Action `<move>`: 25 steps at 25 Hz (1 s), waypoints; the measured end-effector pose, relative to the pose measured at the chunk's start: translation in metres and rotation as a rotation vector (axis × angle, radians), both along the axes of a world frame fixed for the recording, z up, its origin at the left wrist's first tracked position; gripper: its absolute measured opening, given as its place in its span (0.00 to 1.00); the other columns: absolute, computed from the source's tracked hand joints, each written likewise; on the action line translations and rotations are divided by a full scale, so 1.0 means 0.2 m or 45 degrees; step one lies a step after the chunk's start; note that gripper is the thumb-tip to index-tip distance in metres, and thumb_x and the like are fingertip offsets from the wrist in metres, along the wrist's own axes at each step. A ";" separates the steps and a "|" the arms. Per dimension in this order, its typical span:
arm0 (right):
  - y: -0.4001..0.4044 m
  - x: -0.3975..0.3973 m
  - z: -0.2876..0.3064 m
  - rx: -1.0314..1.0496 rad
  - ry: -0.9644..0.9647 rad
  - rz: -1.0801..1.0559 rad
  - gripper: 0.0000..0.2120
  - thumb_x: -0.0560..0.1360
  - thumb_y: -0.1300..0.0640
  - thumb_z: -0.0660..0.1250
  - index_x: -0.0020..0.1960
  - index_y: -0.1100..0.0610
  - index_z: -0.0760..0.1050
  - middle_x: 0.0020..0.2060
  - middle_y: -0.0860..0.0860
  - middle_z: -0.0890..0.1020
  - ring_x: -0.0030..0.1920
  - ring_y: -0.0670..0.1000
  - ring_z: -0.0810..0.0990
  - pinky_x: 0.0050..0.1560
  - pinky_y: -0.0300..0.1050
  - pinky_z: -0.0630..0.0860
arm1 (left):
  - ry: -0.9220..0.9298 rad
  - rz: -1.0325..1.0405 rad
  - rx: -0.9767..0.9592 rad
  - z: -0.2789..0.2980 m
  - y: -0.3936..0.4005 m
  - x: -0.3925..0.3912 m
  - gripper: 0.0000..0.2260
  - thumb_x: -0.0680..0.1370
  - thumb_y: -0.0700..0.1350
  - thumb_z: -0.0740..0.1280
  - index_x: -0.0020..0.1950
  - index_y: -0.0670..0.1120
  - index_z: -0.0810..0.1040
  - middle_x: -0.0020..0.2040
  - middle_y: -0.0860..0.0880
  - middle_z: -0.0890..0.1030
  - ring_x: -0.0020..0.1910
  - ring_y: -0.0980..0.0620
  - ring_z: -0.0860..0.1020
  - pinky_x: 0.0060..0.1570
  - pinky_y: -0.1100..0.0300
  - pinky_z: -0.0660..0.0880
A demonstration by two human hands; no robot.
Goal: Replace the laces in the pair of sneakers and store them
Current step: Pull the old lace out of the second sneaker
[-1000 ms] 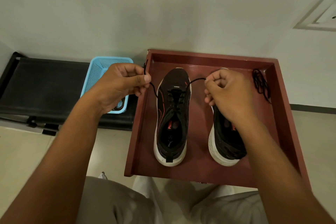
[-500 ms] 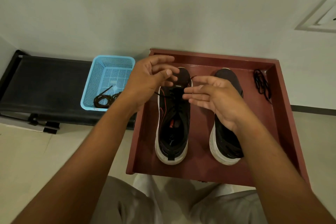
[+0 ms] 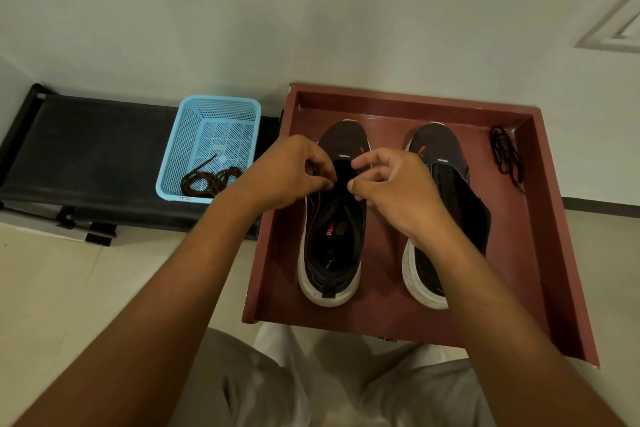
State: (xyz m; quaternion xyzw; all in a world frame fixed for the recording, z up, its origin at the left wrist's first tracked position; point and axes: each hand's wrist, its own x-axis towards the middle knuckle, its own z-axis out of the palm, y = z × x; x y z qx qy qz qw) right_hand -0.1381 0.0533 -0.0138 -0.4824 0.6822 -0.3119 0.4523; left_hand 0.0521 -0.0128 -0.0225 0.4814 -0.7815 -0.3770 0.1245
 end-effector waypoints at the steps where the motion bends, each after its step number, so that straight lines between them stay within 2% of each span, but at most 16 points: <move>1: 0.00 0.00 0.00 0.003 -0.011 -0.018 0.10 0.74 0.56 0.76 0.54 0.51 0.81 0.36 0.50 0.87 0.38 0.47 0.86 0.44 0.47 0.81 | -0.005 -0.016 -0.008 0.00 0.00 0.00 0.07 0.73 0.43 0.78 0.44 0.55 0.86 0.43 0.58 0.84 0.41 0.63 0.80 0.42 0.68 0.73; 4: 0.01 0.00 0.01 0.053 0.137 0.074 0.13 0.73 0.48 0.78 0.55 0.49 0.80 0.38 0.50 0.86 0.38 0.46 0.85 0.39 0.39 0.77 | -0.010 -0.054 -0.027 0.02 0.00 0.02 0.05 0.74 0.43 0.77 0.44 0.54 0.86 0.42 0.57 0.84 0.41 0.58 0.81 0.43 0.62 0.78; 6: 0.02 0.02 0.00 0.081 0.172 0.117 0.13 0.72 0.52 0.78 0.55 0.48 0.79 0.37 0.50 0.86 0.38 0.45 0.84 0.38 0.37 0.74 | -0.016 -0.064 -0.014 0.03 0.00 0.03 0.04 0.74 0.42 0.76 0.44 0.52 0.86 0.38 0.58 0.84 0.38 0.59 0.81 0.39 0.65 0.77; 8: 0.01 0.01 0.00 0.085 0.125 0.086 0.12 0.73 0.57 0.77 0.54 0.49 0.80 0.35 0.50 0.86 0.36 0.47 0.84 0.38 0.41 0.76 | -0.031 -0.087 0.004 0.05 0.00 0.04 0.04 0.74 0.41 0.76 0.45 0.50 0.86 0.36 0.59 0.83 0.36 0.63 0.80 0.37 0.71 0.73; 11: 0.00 -0.05 0.00 0.069 0.122 0.004 0.13 0.73 0.61 0.76 0.54 0.49 0.79 0.34 0.52 0.85 0.34 0.50 0.84 0.41 0.49 0.82 | -0.067 -0.075 0.087 0.08 -0.01 0.09 0.05 0.74 0.41 0.77 0.44 0.51 0.86 0.38 0.56 0.85 0.39 0.63 0.82 0.42 0.69 0.77; 14: 0.01 -0.06 0.00 0.055 0.323 0.008 0.13 0.74 0.59 0.77 0.56 0.50 0.79 0.36 0.51 0.85 0.35 0.49 0.85 0.43 0.46 0.83 | -0.127 -0.074 0.159 0.09 -0.01 0.13 0.05 0.73 0.42 0.78 0.43 0.52 0.86 0.39 0.55 0.86 0.40 0.61 0.83 0.45 0.64 0.80; 16: 0.02 -0.04 -0.01 0.037 0.385 0.007 0.14 0.75 0.56 0.77 0.58 0.51 0.78 0.37 0.51 0.85 0.36 0.49 0.85 0.45 0.48 0.84 | -0.153 -0.077 0.169 0.09 0.00 0.13 0.06 0.73 0.42 0.79 0.44 0.52 0.86 0.40 0.55 0.86 0.40 0.62 0.83 0.45 0.64 0.80; 19: 0.04 -0.05 0.03 -0.017 0.454 -0.042 0.17 0.75 0.52 0.77 0.60 0.50 0.76 0.39 0.49 0.85 0.40 0.48 0.85 0.48 0.48 0.83 | -0.145 0.033 0.050 0.11 0.03 0.12 0.08 0.71 0.43 0.80 0.47 0.51 0.85 0.41 0.54 0.84 0.39 0.61 0.81 0.42 0.66 0.78; 21: 0.08 -0.05 0.08 -0.088 0.508 -0.078 0.12 0.75 0.51 0.77 0.55 0.50 0.79 0.38 0.46 0.83 0.38 0.43 0.83 0.45 0.43 0.81 | -0.116 0.113 -0.023 0.13 0.07 0.11 0.08 0.70 0.44 0.80 0.45 0.50 0.84 0.40 0.54 0.83 0.38 0.60 0.80 0.41 0.65 0.78; 23: 0.16 -0.02 0.12 -0.122 0.537 -0.061 0.06 0.75 0.50 0.77 0.46 0.48 0.80 0.34 0.43 0.82 0.34 0.40 0.81 0.36 0.36 0.77 | -0.110 0.131 -0.025 0.14 0.15 0.09 0.07 0.71 0.45 0.80 0.42 0.51 0.83 0.37 0.55 0.83 0.36 0.61 0.80 0.39 0.66 0.76; 25: 0.22 0.03 0.11 -0.116 0.556 0.003 0.07 0.74 0.49 0.77 0.42 0.48 0.80 0.32 0.42 0.81 0.34 0.38 0.80 0.33 0.34 0.75 | -0.128 0.143 -0.034 0.11 0.23 0.06 0.06 0.71 0.47 0.80 0.42 0.51 0.84 0.36 0.56 0.82 0.36 0.61 0.80 0.41 0.62 0.78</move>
